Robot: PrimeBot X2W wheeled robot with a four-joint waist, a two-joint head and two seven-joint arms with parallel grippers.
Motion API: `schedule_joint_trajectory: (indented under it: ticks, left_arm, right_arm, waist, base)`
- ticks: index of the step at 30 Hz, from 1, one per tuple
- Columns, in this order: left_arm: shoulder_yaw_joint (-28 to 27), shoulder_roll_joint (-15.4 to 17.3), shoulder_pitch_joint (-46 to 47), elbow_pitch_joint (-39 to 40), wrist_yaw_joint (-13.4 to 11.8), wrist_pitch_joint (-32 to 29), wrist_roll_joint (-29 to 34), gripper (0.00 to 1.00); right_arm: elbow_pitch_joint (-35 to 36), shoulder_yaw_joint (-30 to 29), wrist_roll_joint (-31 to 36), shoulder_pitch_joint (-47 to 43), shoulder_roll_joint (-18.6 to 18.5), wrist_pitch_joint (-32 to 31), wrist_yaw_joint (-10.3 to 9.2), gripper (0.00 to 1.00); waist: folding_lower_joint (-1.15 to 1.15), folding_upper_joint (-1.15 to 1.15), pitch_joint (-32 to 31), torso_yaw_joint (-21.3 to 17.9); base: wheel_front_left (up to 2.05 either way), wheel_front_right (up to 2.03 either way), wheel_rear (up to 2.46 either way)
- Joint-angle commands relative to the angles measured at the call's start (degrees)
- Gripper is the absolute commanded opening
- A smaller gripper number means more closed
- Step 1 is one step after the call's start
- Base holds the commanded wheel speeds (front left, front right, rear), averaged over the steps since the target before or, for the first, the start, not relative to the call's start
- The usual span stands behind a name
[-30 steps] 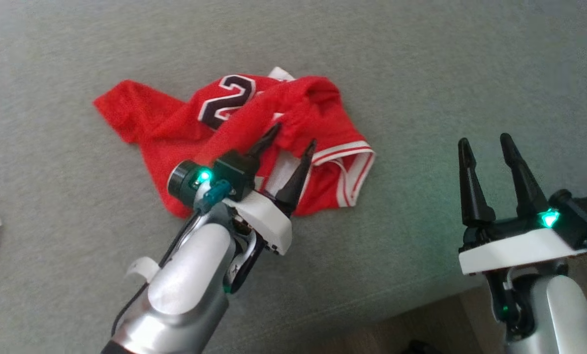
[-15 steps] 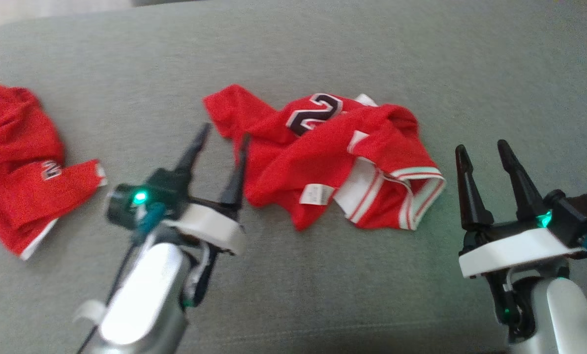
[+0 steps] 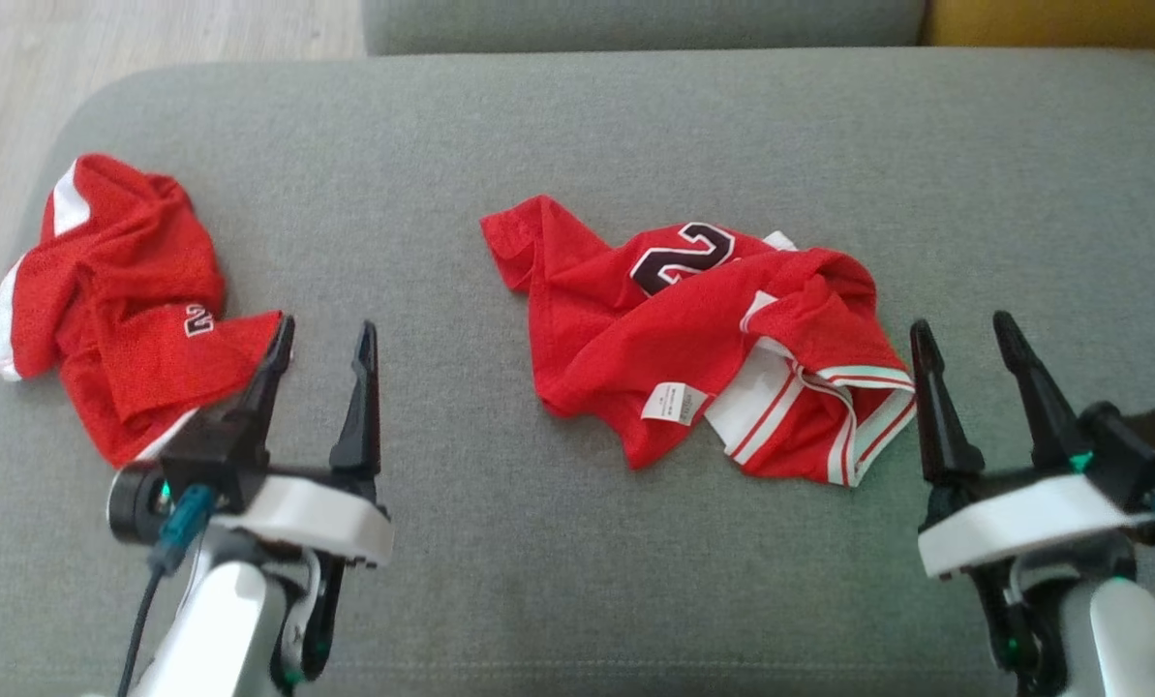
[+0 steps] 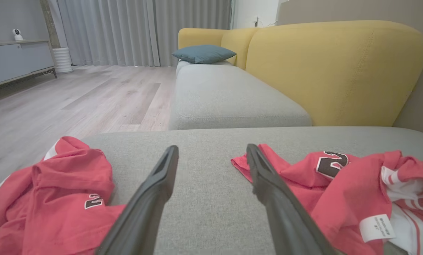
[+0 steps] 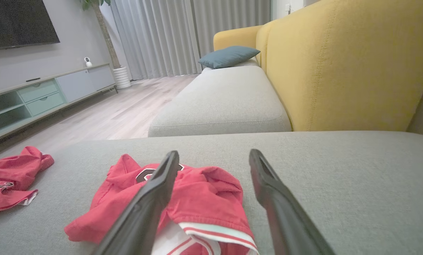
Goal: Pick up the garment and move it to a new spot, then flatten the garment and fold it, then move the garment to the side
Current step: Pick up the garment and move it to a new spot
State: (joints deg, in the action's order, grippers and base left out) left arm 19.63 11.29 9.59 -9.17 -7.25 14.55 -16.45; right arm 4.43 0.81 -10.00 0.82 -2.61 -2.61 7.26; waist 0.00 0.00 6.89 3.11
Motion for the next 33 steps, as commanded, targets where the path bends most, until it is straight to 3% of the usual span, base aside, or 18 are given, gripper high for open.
schedule_joint_trajectory:
  ticks: [1, 14, 33]
  left_arm:
    - [-2.35, 1.58, 1.11, 2.11, -0.15, 0.44, 0.2, 1.0]
    - [-1.94, 2.93, -4.74, 3.53, -1.46, -0.13, 0.54, 1.0]
    - [-1.29, 3.76, -5.14, 4.37, -2.67, -0.84, 0.68, 1.0]
  right_arm:
    - [2.14, 0.89, 0.33, -0.28, -0.27, -0.12, 0.23, 1.0]
    - [2.87, -0.26, 0.17, -4.89, -0.27, -1.02, 0.23, 1.0]
    - [3.37, 0.02, 0.0, -5.02, -0.27, -1.78, 0.23, 1.0]
  waist:
    - [0.0, 0.0, -0.55, -0.35]
    - [0.0, 0.0, -4.86, -1.78]
    - [0.0, 0.0, -4.68, -1.99]
  base:
    - [0.0, 0.0, 0.0]
    - [0.0, 0.0, 0.0]
    - [0.0, 0.0, 0.0]
